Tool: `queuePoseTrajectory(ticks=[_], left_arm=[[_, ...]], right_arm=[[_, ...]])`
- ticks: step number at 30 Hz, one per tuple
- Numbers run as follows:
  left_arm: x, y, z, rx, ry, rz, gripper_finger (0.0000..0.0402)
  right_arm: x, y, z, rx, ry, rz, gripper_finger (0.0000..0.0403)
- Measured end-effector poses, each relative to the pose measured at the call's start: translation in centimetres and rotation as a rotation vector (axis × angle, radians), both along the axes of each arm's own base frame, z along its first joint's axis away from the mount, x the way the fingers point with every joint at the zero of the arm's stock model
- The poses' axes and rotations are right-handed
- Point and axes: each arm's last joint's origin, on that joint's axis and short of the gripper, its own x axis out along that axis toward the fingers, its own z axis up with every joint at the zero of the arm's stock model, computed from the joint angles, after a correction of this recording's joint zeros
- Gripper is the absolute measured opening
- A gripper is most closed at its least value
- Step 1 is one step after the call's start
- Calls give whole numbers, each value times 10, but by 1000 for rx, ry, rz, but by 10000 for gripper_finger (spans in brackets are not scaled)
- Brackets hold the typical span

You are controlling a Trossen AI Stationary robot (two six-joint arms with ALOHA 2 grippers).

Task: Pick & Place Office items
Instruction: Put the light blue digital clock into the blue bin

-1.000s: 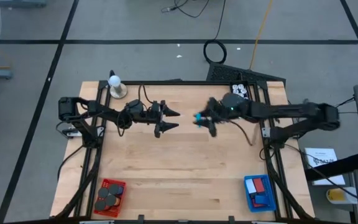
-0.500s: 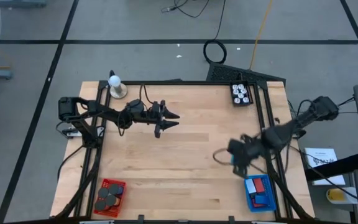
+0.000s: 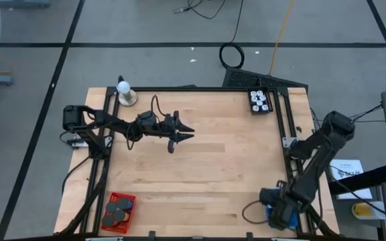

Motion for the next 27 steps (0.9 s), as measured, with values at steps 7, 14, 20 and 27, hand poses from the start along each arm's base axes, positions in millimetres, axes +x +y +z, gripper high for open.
queuePoseTrajectory(ticks=[7,14,20,27], left_arm=[[2,-6,0,4,-2,43,106],[2,-8,0,-11,-1,57,106],[2,-8,0,-12,0,57,106],[2,-8,-2,-15,22,58,106]], right_arm=[[-8,15,-19,-60,38,109,145],[-13,17,-35,-48,96,190,145],[-11,20,-42,-35,92,244,164],[-11,22,-43,-12,109,251,168]])
